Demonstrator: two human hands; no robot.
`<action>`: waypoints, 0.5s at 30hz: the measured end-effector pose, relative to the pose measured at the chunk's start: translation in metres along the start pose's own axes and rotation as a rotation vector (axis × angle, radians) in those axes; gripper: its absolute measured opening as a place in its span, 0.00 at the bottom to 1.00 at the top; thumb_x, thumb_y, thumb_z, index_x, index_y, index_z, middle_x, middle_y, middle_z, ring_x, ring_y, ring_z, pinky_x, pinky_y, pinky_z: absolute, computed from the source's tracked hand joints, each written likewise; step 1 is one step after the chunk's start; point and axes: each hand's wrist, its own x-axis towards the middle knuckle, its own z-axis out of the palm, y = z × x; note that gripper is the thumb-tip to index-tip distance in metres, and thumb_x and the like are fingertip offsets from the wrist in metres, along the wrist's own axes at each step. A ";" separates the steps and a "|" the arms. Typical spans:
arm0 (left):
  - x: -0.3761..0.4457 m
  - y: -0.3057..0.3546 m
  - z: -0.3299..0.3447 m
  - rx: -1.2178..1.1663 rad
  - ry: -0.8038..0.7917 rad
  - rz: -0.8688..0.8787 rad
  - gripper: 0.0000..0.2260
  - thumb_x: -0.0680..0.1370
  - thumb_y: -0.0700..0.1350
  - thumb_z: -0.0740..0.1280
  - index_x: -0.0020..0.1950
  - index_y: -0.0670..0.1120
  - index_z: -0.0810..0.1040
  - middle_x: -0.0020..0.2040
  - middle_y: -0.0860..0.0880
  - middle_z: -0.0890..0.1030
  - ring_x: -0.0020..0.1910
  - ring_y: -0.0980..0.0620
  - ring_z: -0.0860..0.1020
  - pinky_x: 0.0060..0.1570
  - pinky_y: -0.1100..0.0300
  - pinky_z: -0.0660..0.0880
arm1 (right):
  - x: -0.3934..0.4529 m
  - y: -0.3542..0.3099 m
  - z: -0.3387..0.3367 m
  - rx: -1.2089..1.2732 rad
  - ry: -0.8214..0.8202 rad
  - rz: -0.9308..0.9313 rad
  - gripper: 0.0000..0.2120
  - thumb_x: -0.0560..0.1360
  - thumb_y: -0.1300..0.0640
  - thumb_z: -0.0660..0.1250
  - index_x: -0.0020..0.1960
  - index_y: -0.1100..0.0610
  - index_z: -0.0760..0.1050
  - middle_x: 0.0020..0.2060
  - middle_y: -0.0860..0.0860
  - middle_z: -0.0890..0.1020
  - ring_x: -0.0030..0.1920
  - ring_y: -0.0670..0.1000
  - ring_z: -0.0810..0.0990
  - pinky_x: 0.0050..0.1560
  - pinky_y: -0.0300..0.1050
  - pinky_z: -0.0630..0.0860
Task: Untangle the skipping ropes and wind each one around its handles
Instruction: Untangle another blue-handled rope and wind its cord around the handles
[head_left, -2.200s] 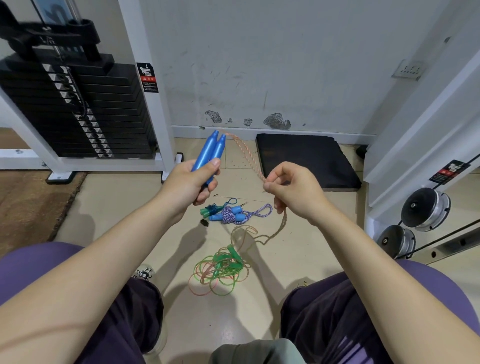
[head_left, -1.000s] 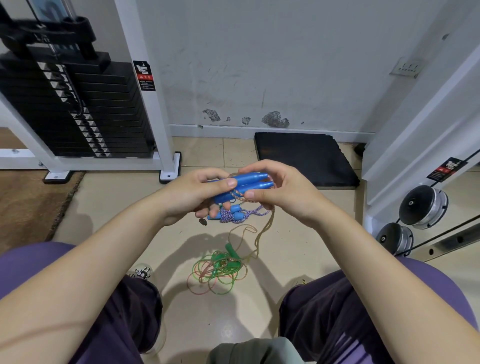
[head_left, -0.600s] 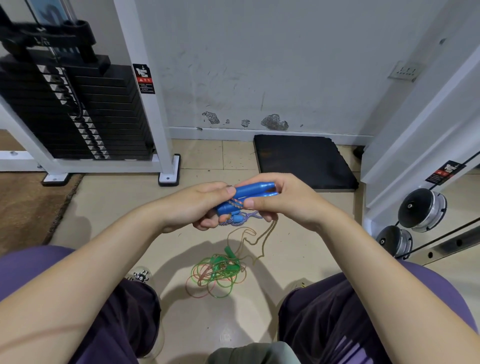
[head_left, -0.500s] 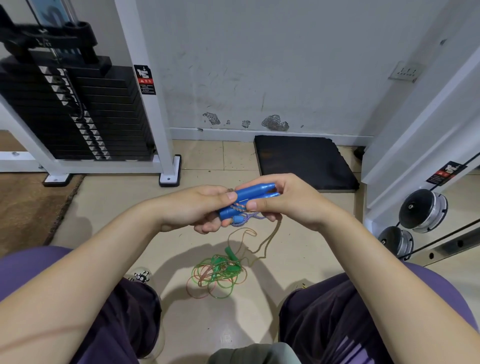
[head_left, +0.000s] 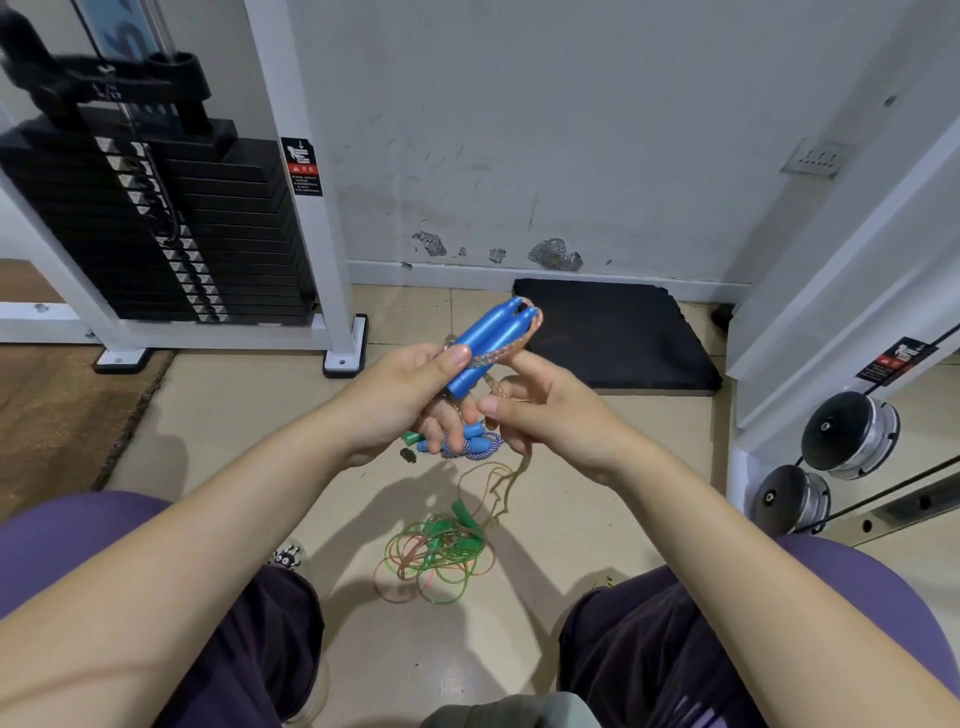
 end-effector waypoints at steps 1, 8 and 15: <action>0.002 0.000 -0.001 0.012 0.052 0.017 0.13 0.84 0.51 0.56 0.48 0.43 0.72 0.31 0.47 0.76 0.22 0.52 0.74 0.21 0.64 0.67 | 0.001 0.001 0.003 -0.018 0.026 0.004 0.16 0.79 0.63 0.66 0.66 0.52 0.73 0.32 0.54 0.73 0.27 0.49 0.69 0.29 0.42 0.67; 0.015 -0.007 -0.014 0.190 0.421 0.085 0.12 0.83 0.52 0.59 0.46 0.45 0.70 0.32 0.47 0.72 0.24 0.57 0.68 0.25 0.67 0.66 | 0.007 0.006 0.018 -0.215 0.199 0.036 0.03 0.81 0.56 0.63 0.51 0.54 0.69 0.24 0.48 0.66 0.23 0.45 0.62 0.24 0.35 0.61; 0.017 -0.012 -0.017 0.666 0.480 0.138 0.14 0.81 0.53 0.63 0.41 0.45 0.71 0.30 0.51 0.77 0.26 0.55 0.72 0.32 0.57 0.68 | 0.005 0.000 0.020 -0.254 0.192 0.049 0.14 0.82 0.58 0.59 0.39 0.55 0.75 0.28 0.52 0.71 0.29 0.49 0.70 0.34 0.44 0.70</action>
